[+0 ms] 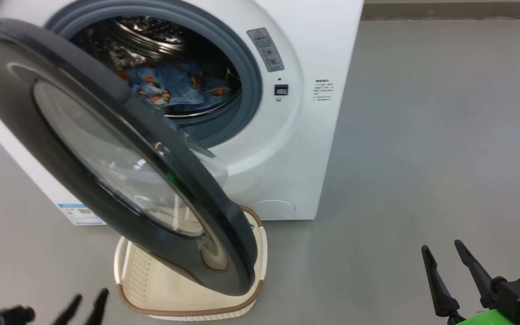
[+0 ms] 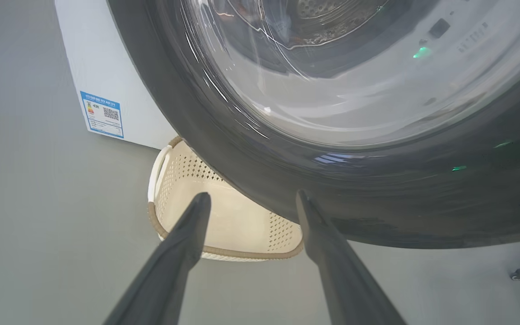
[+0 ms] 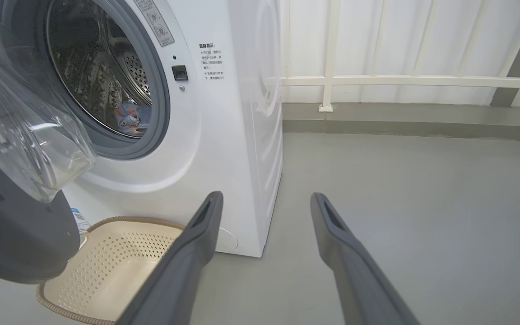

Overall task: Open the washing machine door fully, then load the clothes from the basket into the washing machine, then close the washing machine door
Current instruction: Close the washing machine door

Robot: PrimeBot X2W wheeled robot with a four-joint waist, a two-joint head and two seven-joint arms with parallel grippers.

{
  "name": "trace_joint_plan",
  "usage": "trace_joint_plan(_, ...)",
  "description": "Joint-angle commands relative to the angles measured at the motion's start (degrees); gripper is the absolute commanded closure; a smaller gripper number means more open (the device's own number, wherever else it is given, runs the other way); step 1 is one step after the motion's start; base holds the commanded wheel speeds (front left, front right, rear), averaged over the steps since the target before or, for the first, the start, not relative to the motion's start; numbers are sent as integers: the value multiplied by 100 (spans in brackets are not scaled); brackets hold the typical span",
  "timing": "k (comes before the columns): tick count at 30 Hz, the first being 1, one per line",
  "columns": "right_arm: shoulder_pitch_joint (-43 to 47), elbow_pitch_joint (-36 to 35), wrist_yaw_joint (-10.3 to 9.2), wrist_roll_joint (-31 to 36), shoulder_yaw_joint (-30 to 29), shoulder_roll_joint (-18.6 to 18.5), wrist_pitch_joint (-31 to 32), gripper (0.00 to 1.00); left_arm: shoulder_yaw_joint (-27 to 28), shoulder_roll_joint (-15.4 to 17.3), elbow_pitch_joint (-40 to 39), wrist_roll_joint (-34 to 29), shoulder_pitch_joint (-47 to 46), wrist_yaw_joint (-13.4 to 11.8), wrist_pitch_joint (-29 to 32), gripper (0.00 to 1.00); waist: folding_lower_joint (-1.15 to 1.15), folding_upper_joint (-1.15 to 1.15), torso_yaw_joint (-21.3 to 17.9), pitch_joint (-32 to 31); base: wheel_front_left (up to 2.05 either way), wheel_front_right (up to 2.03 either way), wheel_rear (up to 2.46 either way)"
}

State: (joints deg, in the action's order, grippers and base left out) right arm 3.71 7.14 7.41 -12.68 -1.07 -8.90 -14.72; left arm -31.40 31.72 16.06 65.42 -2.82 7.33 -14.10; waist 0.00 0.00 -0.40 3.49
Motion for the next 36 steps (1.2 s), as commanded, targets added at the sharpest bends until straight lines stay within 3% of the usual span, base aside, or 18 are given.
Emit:
trace_joint_plan(1,15,-144,8,2,55,-79,-28,0,281,168,39,-217,-386,15,-81,0,0,0,-91,32,0,0,0)
trace_joint_plan(9,-10,-201,8,14,-66,-23,-28,0,1534,-509,-65,-2184,-222,15,-88,0,0,0,-339,112,0,0,0)
trace_joint_plan(16,-49,-226,8,31,-124,11,-28,0,2302,-1032,-453,-3207,44,15,-89,0,0,0,-427,171,0,0,0)
trace_joint_plan(27,-89,-223,8,35,-162,28,-28,0,2988,-1593,-702,-4019,348,15,-89,0,0,0,-453,178,0,0,0)
trace_joint_plan(36,-94,-225,8,37,-166,29,-28,0,3155,-1763,-758,-4217,422,15,-89,0,0,0,-432,164,0,0,0)
